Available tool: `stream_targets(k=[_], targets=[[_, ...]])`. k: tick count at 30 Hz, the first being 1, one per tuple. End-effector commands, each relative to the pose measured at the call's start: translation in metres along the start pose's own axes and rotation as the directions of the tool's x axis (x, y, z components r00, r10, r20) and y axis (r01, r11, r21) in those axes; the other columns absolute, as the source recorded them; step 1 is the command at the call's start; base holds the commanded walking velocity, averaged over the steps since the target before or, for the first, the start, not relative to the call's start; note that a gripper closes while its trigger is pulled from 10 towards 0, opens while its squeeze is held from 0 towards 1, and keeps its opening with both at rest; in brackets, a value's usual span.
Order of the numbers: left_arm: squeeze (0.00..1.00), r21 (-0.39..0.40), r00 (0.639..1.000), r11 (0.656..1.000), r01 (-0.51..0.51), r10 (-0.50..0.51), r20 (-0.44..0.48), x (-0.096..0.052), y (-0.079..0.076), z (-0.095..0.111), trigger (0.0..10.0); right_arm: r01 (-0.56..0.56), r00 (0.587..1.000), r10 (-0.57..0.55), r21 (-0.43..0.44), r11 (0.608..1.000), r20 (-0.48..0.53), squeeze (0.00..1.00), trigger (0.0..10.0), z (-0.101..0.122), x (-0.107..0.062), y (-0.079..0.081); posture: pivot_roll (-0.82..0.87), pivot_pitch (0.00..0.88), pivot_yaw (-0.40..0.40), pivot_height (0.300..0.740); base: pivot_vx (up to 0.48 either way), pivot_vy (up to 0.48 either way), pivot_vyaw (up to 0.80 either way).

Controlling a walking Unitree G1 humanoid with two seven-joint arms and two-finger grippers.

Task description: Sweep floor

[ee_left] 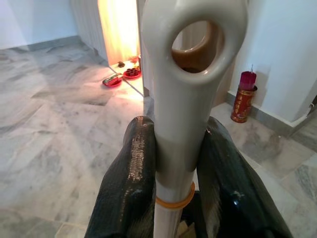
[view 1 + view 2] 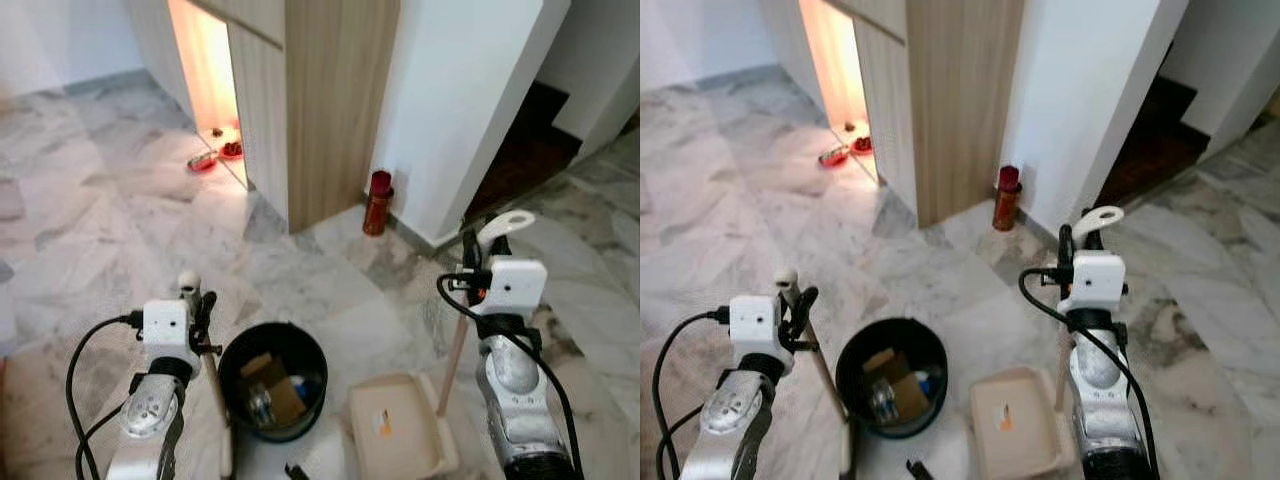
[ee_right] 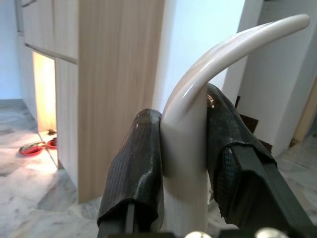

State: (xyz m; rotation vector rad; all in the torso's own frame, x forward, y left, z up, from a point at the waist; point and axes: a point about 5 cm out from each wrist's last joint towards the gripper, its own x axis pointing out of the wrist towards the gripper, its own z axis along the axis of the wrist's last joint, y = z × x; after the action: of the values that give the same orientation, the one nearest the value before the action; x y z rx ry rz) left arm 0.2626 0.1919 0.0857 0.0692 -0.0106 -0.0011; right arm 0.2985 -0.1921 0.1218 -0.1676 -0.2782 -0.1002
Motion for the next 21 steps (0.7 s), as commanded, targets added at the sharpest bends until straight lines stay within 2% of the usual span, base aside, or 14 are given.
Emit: stream_targets(k=[1, 21], targets=[[0.00, 0.002, 0.999, 1.000, 0.024, -0.024, 0.043, 0.0020, -0.0037, 0.0086, 10.0, -0.004, 0.999, 0.004, -0.004, 1.000, 0.034, 0.00, 10.0, 0.0058, 0.0040, 0.0011, 0.03, 0.000, -0.040, 0.740, -0.311, 0.000, 0.00], [0.00, -0.003, 0.999, 1.000, 0.022, -0.022, 0.039, 0.0005, -0.0035, 0.0077, 10.0, -0.005, 0.999, 0.005, -0.009, 1.000, 0.036, 0.00, 10.0, 0.0056, 0.0042, 0.0044, 0.03, 0.000, -0.038, 0.740, -0.016, 0.000, 0.00]])
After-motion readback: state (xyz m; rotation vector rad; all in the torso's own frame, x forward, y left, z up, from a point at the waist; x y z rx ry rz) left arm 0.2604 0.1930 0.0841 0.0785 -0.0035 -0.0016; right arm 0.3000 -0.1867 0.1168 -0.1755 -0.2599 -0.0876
